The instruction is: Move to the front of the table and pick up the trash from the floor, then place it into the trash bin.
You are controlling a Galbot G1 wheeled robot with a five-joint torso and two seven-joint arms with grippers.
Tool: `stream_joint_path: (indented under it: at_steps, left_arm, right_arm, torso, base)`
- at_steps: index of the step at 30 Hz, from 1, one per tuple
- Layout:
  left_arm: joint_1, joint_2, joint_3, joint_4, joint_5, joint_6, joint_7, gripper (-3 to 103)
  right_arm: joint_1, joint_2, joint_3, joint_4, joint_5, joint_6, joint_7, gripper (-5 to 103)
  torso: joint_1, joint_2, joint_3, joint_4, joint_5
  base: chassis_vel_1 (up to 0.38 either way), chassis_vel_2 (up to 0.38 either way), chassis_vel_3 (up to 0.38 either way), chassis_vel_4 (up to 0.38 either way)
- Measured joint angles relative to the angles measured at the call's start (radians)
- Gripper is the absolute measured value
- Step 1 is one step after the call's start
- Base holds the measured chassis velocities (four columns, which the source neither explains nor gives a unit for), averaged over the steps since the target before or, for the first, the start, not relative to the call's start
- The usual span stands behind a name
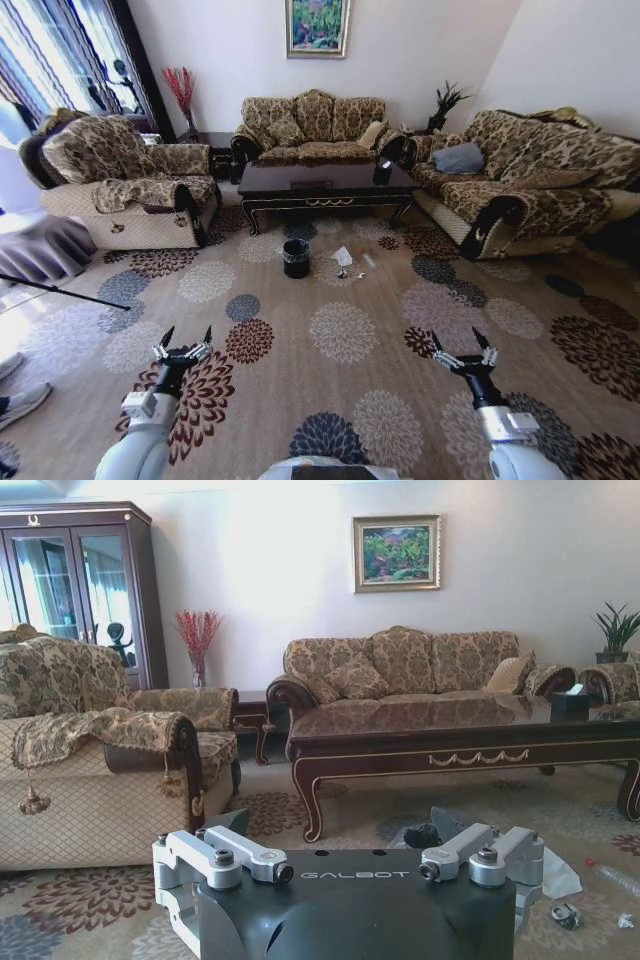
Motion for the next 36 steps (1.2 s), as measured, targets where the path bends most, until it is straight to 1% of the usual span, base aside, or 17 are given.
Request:
stream_joint_path:
  at_steps: [7,11,14,22,25,26,28,29,31,35,36]
  left_arm:
    - [-0.005,-0.013,0.006,0.037,0.026,-0.010,0.008,100]
    - [-0.002,-0.015,0.008,0.035,0.028,-0.009,0.004,100]
    - [-0.011,-0.015,0.007,0.038,0.045,-0.009,0.001,100]
    - [-0.008,-0.016,0.003,0.042,0.046,0.010,-0.001,100]
    - [-0.002,-0.020,0.007,0.030,0.044,0.049,-0.001,100]
    - [-0.002,-0.020,0.007,0.030,0.044,0.049,-0.001,100]
    - [-0.004,-0.028,0.012,0.017,0.029,0.100,0.000,100]
    - [-0.004,-0.031,0.015,0.014,0.024,0.114,0.000,100]
    - [-0.004,-0.033,0.018,0.012,0.021,0.121,0.000,100]
    - [-0.003,-0.038,0.027,0.004,0.018,0.133,0.001,100]
    - [-0.003,-0.038,0.027,0.004,0.018,0.133,0.001,100]
  right_arm:
    - [0.002,0.004,0.000,0.006,-0.006,-0.004,0.011,100]
    - [0.002,0.006,0.000,0.007,-0.006,-0.004,0.013,100]
    - [0.003,0.008,0.000,0.007,-0.006,-0.006,0.017,100]
    - [0.008,0.008,0.000,0.015,0.004,-0.018,0.023,100]
    - [0.011,0.007,0.000,0.022,0.023,-0.028,0.027,100]
    - [0.011,0.007,0.000,0.022,0.023,-0.028,0.027,100]
    - [0.015,0.004,0.000,0.025,0.060,-0.043,0.033,100]
    - [0.018,0.003,0.000,0.024,0.067,-0.047,0.036,100]
    - [0.020,0.001,0.001,0.024,0.071,-0.049,0.037,100]
    - [0.016,-0.001,0.009,0.033,0.080,-0.053,0.039,100]
    - [0.016,-0.001,0.009,0.033,0.080,-0.053,0.039,100]
  torso:
    - [0.000,0.000,0.000,0.0000,-0.0002]
    - [0.000,0.000,0.000,0.0000,0.0000]
    - [0.000,0.000,0.000,-0.0001,0.0000]
    - [0.000,0.000,0.000,0.0000,-0.0001]
    - [0.000,0.000,0.000,-0.0001,0.0000]
    - [0.000,0.000,0.000,-0.0001,0.0000]
    - [-0.002,-0.005,-0.003,-0.0003,-0.0001]
    - [-0.004,-0.009,-0.005,-0.0002,0.0000]
    - [-0.006,-0.015,-0.008,-0.0002,0.0000]
    - [-0.019,-0.042,-0.023,-0.0002,-0.0002]
    - [-0.019,-0.042,-0.023,-0.0002,-0.0002]
  base:
    - [0.000,0.000,0.000,0.000]
    - [0.000,0.000,0.000,0.000]
    - [0.000,0.000,0.000,0.000]
    - [0.000,0.000,0.000,0.000]
    - [0.000,0.000,0.000,0.000]
    - [0.000,0.000,0.000,0.000]
    - [0.000,0.000,0.000,0.000]
    - [0.000,0.000,0.000,0.000]
    - [0.000,0.000,0.000,0.000]
    - [0.000,0.000,0.000,0.000]
    - [0.000,0.000,0.000,0.000]
